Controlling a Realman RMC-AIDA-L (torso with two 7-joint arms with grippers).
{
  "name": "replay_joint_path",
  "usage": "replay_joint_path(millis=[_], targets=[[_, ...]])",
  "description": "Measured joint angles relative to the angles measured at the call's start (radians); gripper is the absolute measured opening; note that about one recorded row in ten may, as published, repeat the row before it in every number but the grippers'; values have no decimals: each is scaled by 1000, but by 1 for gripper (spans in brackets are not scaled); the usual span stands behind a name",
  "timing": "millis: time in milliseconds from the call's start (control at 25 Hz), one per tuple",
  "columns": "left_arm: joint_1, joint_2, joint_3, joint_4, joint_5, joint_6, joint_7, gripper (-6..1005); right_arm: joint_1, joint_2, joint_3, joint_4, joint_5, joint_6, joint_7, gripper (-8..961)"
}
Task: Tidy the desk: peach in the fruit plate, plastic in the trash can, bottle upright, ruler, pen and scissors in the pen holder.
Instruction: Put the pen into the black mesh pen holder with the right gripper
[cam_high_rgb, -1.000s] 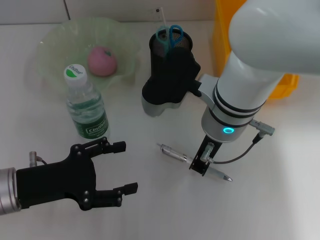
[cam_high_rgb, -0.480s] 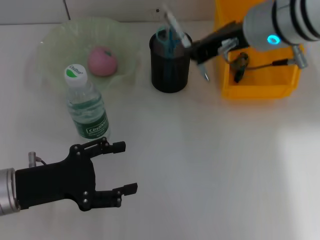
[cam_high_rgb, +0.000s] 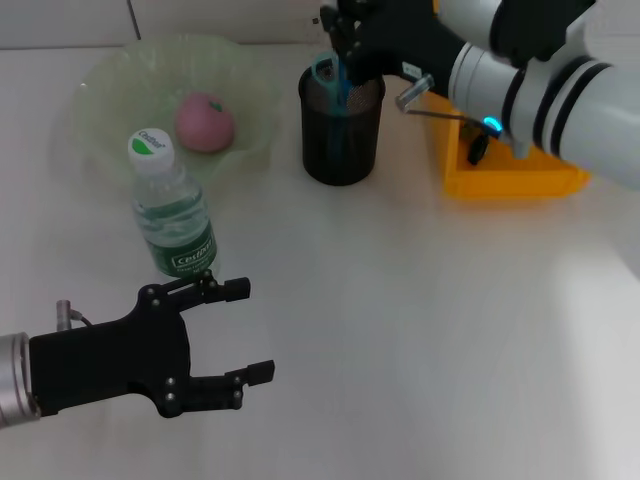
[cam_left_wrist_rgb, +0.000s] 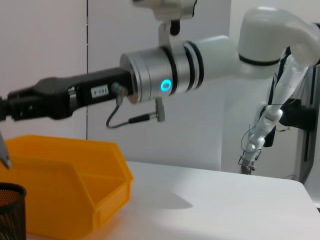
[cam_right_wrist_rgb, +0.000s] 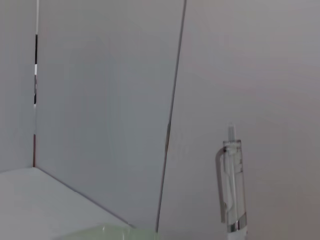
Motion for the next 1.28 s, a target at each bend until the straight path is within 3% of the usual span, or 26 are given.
replay_joint_path(millis=[80, 240, 480, 840, 1080, 1280], targets=[[0, 0, 0, 0, -1, 1, -1, 864, 8, 2, -37, 35, 121, 46, -111, 130], [-3, 0, 0, 0, -3, 3, -3, 864, 8, 4, -42, 37, 136, 48, -130, 130], [-9, 0, 0, 1, -4, 10, -11, 864, 63, 5, -36, 157, 210, 47, -124, 130], [-8, 0, 0, 8, -4, 18, -17, 864, 110, 6, -33, 235, 245, 44, -123, 131], [-5, 1, 0, 8, -4, 18, -17, 864, 73, 5, -38, 193, 256, 24, -148, 130], [-7, 1, 0, 8, -4, 19, -17, 864, 19, 5, -34, 117, 257, -16, -158, 244]])
